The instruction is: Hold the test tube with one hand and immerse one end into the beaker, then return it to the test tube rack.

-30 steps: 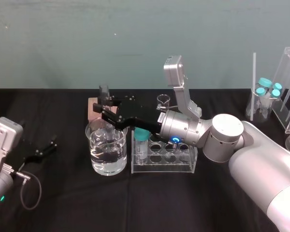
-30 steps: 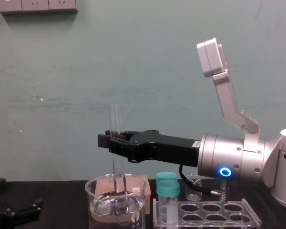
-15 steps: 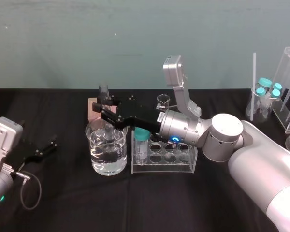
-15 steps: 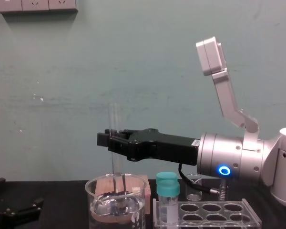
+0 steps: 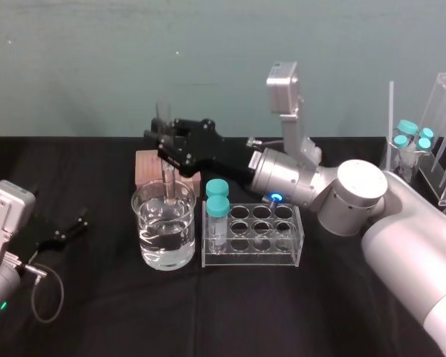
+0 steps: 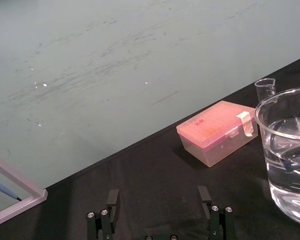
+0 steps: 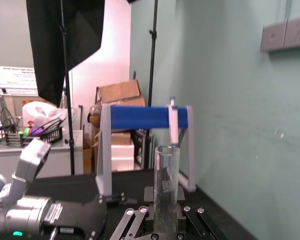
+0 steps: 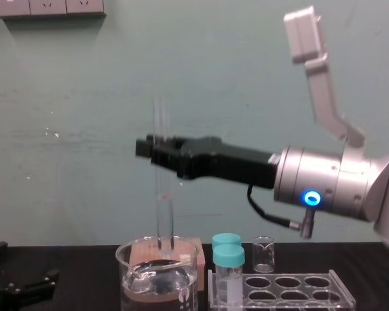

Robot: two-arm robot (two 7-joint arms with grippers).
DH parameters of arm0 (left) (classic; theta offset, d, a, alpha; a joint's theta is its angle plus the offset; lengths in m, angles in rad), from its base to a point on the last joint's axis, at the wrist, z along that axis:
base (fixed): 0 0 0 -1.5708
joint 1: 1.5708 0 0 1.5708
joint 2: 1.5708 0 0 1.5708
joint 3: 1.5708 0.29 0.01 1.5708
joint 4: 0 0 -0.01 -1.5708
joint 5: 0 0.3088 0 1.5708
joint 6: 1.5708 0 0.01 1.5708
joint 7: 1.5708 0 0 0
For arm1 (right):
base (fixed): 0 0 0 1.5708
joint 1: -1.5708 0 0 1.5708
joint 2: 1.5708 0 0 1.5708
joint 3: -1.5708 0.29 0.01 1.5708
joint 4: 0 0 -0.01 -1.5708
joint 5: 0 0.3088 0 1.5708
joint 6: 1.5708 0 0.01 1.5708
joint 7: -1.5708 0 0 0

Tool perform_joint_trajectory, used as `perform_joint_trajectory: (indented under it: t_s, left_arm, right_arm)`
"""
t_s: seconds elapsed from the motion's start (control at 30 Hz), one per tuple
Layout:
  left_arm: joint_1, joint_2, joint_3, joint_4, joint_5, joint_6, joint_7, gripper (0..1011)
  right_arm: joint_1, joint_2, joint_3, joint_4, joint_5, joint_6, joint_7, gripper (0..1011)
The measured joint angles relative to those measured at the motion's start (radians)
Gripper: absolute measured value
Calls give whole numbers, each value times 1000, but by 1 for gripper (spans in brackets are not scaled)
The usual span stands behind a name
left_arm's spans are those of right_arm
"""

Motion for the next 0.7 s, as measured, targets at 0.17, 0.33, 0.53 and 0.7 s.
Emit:
perform_joint_trajectory:
  t_s: [0.17,0.33,0.53,0.7]
  left_arm:
    - [0,0,0,0,0,0,0,1000]
    - [0,0,0,0,0,0,0,1000]
    - [0,0,0,0,0,0,0,1000]
    - [0,0,0,0,0,0,0,1000]
  right_arm:
    - [-11,23,12,-67,6,-6,-22,236]
    - [-33,62,42,-163,14,-14,-69,236]
    - [-69,115,89,-251,12,-18,-144,236]
    - [-133,174,144,-330,-11,0,-244,236]
